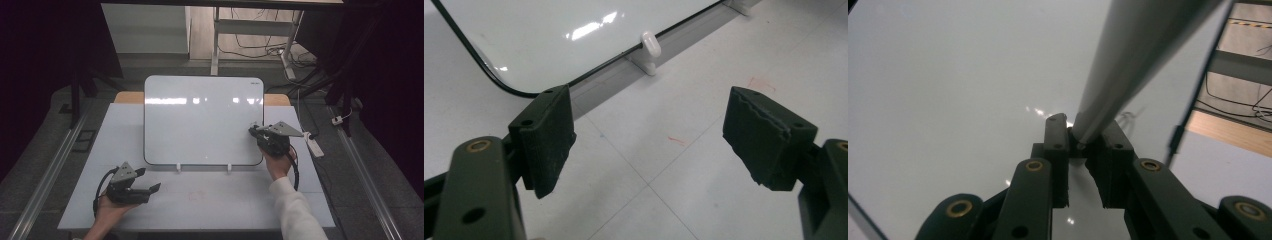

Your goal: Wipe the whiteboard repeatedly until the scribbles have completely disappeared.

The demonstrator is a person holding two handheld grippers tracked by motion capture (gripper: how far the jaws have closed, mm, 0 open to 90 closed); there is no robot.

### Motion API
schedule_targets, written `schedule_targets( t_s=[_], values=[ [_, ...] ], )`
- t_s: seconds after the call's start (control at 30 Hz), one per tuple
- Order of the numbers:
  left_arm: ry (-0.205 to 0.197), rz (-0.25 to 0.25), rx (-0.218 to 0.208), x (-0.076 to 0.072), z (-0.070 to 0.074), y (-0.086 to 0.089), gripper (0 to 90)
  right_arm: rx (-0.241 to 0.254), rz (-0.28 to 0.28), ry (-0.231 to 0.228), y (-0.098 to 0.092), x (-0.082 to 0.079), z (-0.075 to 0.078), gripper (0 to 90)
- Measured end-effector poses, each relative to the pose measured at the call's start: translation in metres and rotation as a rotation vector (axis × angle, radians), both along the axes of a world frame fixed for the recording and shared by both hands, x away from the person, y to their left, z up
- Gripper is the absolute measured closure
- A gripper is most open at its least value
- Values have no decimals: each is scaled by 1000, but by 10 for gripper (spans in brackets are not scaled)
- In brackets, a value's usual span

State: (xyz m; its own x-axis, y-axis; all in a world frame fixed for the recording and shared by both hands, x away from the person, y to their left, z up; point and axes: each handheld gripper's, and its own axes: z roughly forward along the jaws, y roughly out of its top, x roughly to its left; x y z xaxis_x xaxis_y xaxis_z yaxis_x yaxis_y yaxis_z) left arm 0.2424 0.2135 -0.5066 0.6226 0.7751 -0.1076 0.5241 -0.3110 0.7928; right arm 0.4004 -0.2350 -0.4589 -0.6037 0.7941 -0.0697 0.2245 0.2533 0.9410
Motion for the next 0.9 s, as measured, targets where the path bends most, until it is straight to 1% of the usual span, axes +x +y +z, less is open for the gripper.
schedule_targets(
  t_s=[0.07, 0.1, 0.13, 0.17, 0.2, 0.27, 0.3, 0.33, 0.4, 0.43, 0.5, 0.57, 0.63, 0.67, 0.7, 0.73, 0.77, 0.8, 0.83, 0.87, 0.9],
  values=[
    [1, 1, 0, 1, 0, 1, 213, 3, -25, -8, -6, 1, 2, 773],
    [4, 0, 1, 1, -1, 0, 213, 16, -39, -9, -10, 2, 3, 773],
    [5, -2, 3, 1, -1, 0, 212, 35, -47, 0, -14, 3, 3, 773],
    [4, -2, 5, 1, -1, 0, 212, 43, -44, 9, -14, 3, 3, 772],
    [3, -5, 5, 1, -1, -1, 212, 23, -30, 10, -12, 1, 1, 772],
    [3, -2, 2, 1, -1, -1, 212, -35, 13, 10, -6, -3, -1, 773],
    [2, -1, 2, 1, -1, -1, 213, -49, 16, 4, -5, -3, 0, 773],
    [3, -1, 4, 1, -1, -1, 212, -39, 12, 8, -7, -2, 1, 773],
    [2, -4, 7, 1, -1, -2, 212, -10, -34, -3, -13, 4, 6, 772],
    [2, -5, 7, 0, 0, -2, 212, 7, -46, -5, -15, 8, 9, 772],
    [0, -3, 6, 0, 0, -2, 212, 19, -61, -10, -17, 14, 14, 772],
    [1, -2, 6, 1, 0, -1, 212, 16, -46, -18, -16, 19, 17, 772],
    [4, 0, 4, 1, -1, 0, 212, 17, -39, -19, -14, 20, 17, 772],
    [5, -1, 3, 1, -1, 0, 212, 33, -29, -9, -13, 20, 15, 772],
    [3, -2, 3, 1, -1, 0, 212, 39, -6, 6, -11, 18, 13, 772],
    [3, -2, 3, 1, -1, 0, 213, 15, 17, 11, -7, 15, 12, 772],
    [2, -1, 2, 1, -1, 0, 213, -19, 40, 9, -2, 12, 10, 772],
    [3, -2, 2, 1, -1, 0, 213, -41, 49, 4, 0, 10, 9, 773],
    [3, -3, 4, 1, -1, 0, 213, -45, 48, 1, 0, 10, 9, 773],
    [2, -4, 7, 1, -1, -1, 213, -29, 36, 3, -3, 12, 11, 772],
    [2, -6, 8, 1, -1, -1, 213, -11, 5, -4, -6, 15, 13, 772]
  ],
)
